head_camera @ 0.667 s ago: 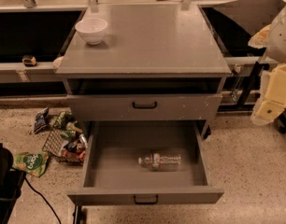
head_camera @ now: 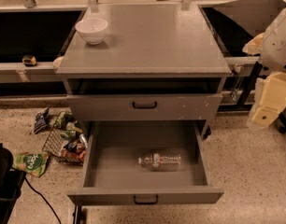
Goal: Pick water bottle from middle drawer and place on counter
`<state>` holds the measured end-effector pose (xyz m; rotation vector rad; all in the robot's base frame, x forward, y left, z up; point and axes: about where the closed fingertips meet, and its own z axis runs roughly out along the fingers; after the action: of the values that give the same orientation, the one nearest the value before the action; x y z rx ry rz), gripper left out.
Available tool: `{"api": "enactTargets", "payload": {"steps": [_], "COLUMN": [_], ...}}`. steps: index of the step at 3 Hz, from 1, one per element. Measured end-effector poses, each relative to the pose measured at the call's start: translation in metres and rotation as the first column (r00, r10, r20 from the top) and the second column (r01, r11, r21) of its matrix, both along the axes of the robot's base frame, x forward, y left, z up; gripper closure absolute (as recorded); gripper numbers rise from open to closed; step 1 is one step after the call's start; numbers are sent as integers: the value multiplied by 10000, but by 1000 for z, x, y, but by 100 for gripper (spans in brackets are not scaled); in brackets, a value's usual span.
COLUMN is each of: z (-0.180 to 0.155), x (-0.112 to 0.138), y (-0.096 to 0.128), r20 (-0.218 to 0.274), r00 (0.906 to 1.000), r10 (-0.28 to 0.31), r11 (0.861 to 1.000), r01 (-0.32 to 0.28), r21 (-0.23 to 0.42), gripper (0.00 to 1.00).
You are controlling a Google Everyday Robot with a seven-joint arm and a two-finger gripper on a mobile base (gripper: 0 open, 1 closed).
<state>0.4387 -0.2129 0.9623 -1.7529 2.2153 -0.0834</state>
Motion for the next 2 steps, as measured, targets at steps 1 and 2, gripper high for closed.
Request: {"api": "enactTargets", "payload": {"steps": [1,2], "z": [-45,-119], "x": [-5,-11], "y": [23,46], "r20": [-150,-427], "r00": [9929,9662], "r10": [1176,2542], "r11": [9922,9601], "r01": [-1169,-2468], "r21": [425,1315], "gripper": [0,0]}}
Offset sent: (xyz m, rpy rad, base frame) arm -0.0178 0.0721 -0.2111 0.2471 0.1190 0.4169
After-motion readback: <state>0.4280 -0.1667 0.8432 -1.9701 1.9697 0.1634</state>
